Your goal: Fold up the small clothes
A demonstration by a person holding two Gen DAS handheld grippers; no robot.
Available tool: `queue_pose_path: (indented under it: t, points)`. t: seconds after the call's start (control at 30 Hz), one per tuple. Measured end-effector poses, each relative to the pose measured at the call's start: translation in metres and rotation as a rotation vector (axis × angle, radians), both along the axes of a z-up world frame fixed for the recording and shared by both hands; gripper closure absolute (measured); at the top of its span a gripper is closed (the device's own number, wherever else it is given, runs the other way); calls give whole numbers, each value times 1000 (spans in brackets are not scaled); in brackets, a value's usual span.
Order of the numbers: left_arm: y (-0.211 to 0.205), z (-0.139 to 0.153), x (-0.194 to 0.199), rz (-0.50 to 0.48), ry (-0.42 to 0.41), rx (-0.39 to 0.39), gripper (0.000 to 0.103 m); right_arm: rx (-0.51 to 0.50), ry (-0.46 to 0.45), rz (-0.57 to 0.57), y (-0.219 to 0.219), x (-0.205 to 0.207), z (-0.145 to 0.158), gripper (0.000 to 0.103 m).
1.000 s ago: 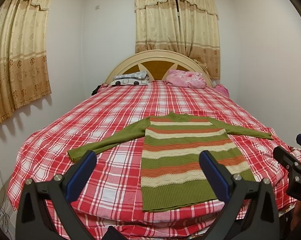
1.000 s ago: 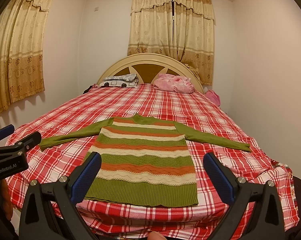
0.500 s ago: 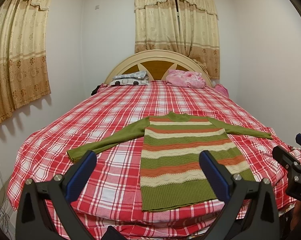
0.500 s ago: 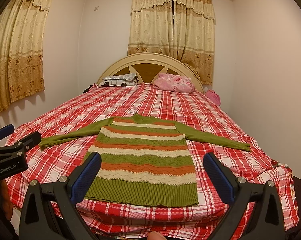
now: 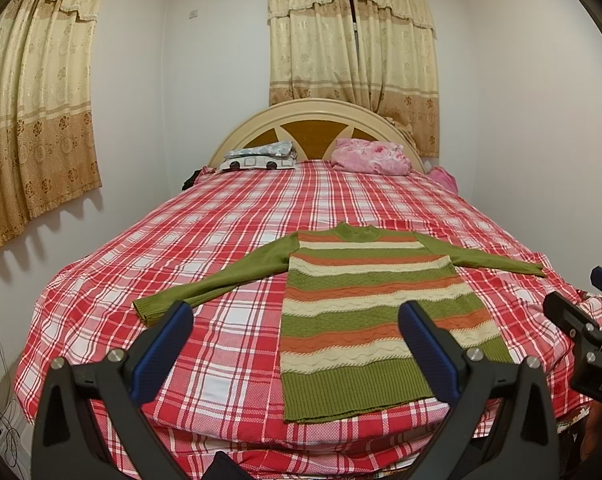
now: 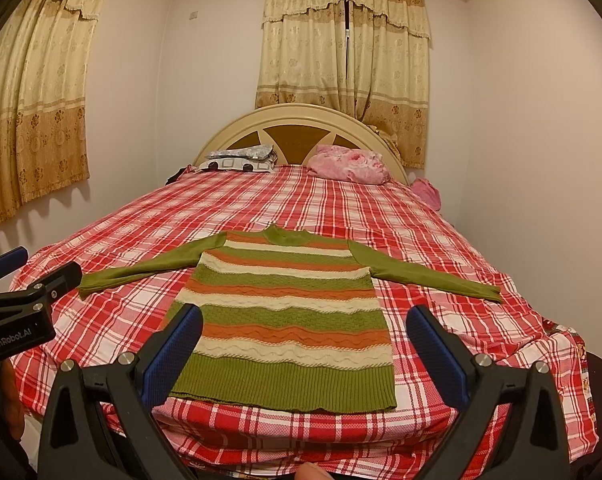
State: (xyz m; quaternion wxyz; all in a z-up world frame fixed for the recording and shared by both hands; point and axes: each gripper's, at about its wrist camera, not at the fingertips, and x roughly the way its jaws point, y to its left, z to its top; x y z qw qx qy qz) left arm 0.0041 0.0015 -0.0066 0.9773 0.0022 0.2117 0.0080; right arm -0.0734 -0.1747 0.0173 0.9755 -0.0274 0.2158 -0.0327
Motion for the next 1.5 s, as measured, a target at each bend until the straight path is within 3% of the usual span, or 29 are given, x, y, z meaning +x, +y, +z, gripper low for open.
queue_pose_path:
  t: [0.5, 1.07, 1.5]
  points:
    - [0, -16, 21, -10, 30, 38, 0, 5, 48, -13, -13, 23, -17, 1]
    - [-11, -42, 118, -42, 157, 66, 0, 26, 168, -88, -61, 114, -52, 1]
    - [-35, -67, 200, -56, 239, 96, 0, 83, 278, -169, -125, 193, -92, 1]
